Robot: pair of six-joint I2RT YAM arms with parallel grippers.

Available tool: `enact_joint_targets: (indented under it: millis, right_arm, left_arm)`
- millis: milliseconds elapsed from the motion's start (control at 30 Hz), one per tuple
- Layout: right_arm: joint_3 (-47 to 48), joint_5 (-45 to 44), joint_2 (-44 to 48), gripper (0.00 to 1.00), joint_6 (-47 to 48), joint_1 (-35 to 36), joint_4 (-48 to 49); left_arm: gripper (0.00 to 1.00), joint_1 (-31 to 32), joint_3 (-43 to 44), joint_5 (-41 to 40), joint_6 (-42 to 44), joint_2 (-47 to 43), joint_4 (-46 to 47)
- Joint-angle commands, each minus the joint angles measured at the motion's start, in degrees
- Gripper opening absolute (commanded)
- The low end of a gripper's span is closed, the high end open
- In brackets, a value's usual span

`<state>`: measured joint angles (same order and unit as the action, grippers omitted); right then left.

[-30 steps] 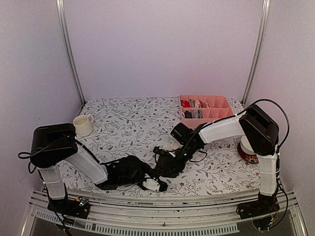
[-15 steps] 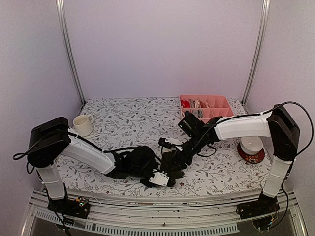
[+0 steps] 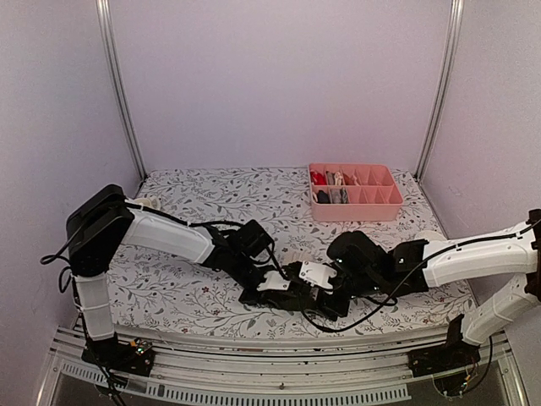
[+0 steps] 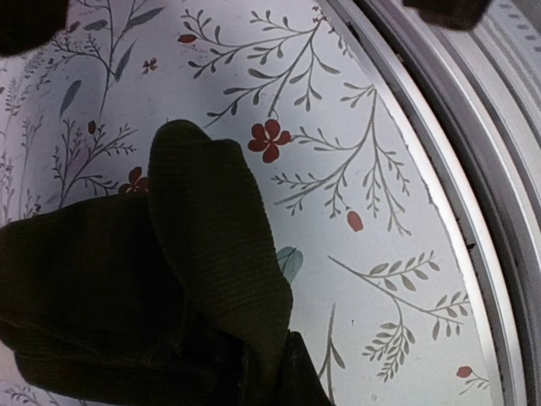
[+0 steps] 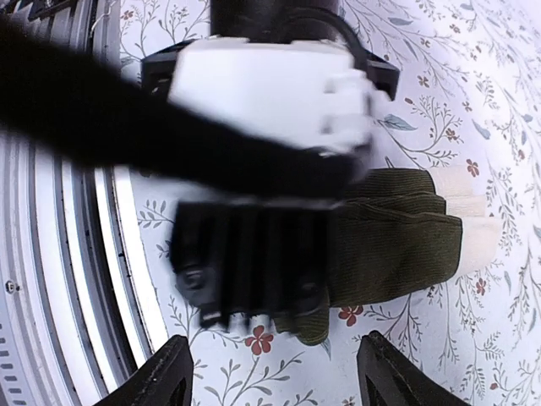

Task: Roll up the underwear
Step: Roll the underwear at the center of the board.

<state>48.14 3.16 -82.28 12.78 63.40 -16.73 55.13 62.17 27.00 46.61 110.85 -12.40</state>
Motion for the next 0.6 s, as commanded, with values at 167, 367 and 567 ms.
enact_joint_targets:
  millis: [167,367,567]
  right_arm:
    - [-6.9,-17.0,5.0,0.69,5.1,8.5,13.0]
    - [-6.7,-21.9,-0.6,0.68,10.3,12.0,17.5]
    - [-0.8,-23.9,-11.5,0.61,15.5,12.6,16.8]
  left_arm:
    - [0.0,-6.2,11.2,15.3,-3.6,9.4,-22.1]
    - [0.0,-8.7,18.8,22.2,-3.2,14.8,-30.9]
    - [0.0,-10.2,25.6,27.0,-3.2,19.7,-39.1]
